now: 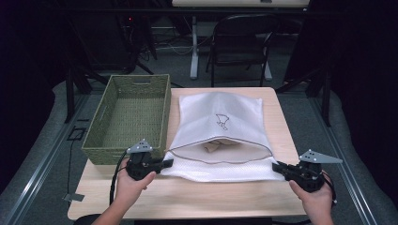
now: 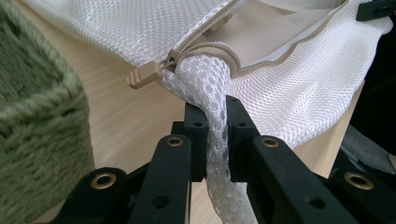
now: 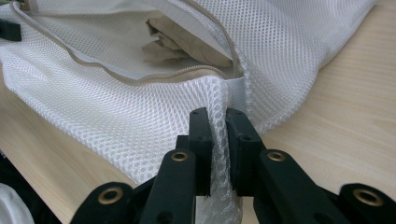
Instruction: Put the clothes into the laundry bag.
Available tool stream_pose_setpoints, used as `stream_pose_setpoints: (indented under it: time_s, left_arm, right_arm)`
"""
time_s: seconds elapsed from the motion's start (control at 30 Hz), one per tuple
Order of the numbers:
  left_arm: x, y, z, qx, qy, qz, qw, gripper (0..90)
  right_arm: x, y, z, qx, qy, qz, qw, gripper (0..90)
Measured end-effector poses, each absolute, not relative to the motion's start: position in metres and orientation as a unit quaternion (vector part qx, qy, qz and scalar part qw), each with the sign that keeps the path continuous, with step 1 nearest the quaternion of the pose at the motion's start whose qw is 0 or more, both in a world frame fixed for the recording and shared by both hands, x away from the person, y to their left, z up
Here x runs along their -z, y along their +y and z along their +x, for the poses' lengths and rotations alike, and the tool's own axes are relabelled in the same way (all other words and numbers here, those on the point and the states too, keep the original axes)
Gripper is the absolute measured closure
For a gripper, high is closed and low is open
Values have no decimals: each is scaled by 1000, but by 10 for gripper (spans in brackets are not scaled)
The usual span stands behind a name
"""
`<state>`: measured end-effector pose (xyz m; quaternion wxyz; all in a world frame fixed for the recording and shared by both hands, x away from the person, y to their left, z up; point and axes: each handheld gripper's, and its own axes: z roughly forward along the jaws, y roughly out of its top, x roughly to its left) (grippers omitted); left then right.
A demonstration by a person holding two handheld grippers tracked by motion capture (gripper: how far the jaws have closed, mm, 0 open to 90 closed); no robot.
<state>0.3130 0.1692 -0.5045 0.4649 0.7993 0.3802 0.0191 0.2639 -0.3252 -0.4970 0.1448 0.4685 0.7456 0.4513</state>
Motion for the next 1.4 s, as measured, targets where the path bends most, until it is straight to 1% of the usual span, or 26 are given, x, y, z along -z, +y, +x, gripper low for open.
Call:
stream_pose_setpoints:
  time_s: [0.2,0.23,0.3,0.6,0.87,0.97,1.27,1.4]
  left_arm:
    - [514,168,310,-29,375,808,453,820]
    - [517,167,309,-37,377,808,450,820]
    - [521,166,309,-25,376,812,446,820]
    - [532,166,307,-15,380,813,441,811]
    - [542,163,308,3,388,821,419,794]
    - [545,161,307,1,386,824,414,791]
    - [549,159,308,3,389,828,405,740]
    - [551,159,309,8,394,829,396,698]
  right_arm:
    - [509,-323,262,-450,745,474,132,806]
    - [511,-323,261,-452,742,476,136,805]
    - [515,-323,260,-451,741,479,134,803]
    - [527,-324,257,-439,744,487,130,789]
    - [533,-324,258,-427,750,490,126,784]
    - [536,-323,258,-423,751,491,125,782]
    - [539,-322,258,-420,750,495,124,769]
    - [540,-322,259,-418,752,495,123,731]
